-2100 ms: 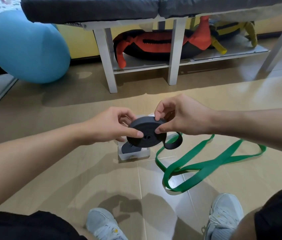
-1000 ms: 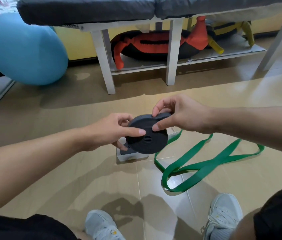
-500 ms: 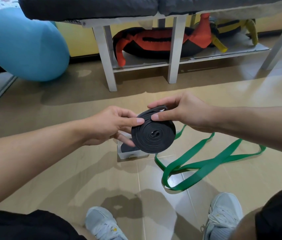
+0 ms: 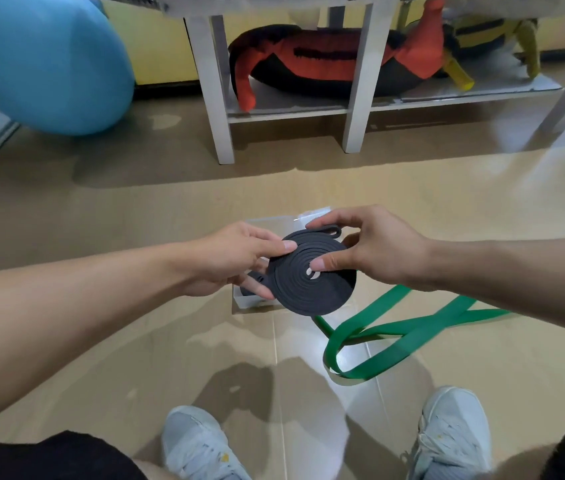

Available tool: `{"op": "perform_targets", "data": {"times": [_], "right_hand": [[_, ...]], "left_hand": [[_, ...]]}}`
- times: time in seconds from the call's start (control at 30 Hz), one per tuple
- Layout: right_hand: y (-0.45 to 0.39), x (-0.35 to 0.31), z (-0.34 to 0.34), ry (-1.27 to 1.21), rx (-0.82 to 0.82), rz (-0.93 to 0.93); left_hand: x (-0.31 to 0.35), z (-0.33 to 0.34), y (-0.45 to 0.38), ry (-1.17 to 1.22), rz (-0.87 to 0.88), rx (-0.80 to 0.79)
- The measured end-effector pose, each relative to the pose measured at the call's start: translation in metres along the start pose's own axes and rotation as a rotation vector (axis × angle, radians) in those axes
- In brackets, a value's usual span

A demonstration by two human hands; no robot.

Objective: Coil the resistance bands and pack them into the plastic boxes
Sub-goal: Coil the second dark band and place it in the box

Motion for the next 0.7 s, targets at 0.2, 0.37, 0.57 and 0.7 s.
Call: {"op": "perform_targets", "data": {"times": [0.2,0.37,0.57,0.7], "right_hand": [[-0.029,0.042,0.011,-0.375,0.019,0.281],[-0.082,0.041,0.014,-0.381,-0.094,0.35],[-0.148,0.055,0.029,-0.022,-0.176,0.216],[-0.165,0.089,0.06,0.368,-0.398,0.124]], "left_hand": [[-0.012,0.006,-0.027,-0.36,0.141,0.055],[-0.005,-0.015,-0.059,-0.588,0.215,0.27],[-0.011,-0.061,-0.107,-0.78,0.102,0.328],[-0.058,-0.069,-0.148,-0.857,0.055,0.277]]}}
Point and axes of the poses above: each hand's wrist, its own y-axis away from the middle knuckle, its own z-axis out of the palm, x = y × z, the point moved 6 cm from there along -y, towards the middle knuckle, and after that the axes turned 7 degrees about -z, right-handed, at the moved point
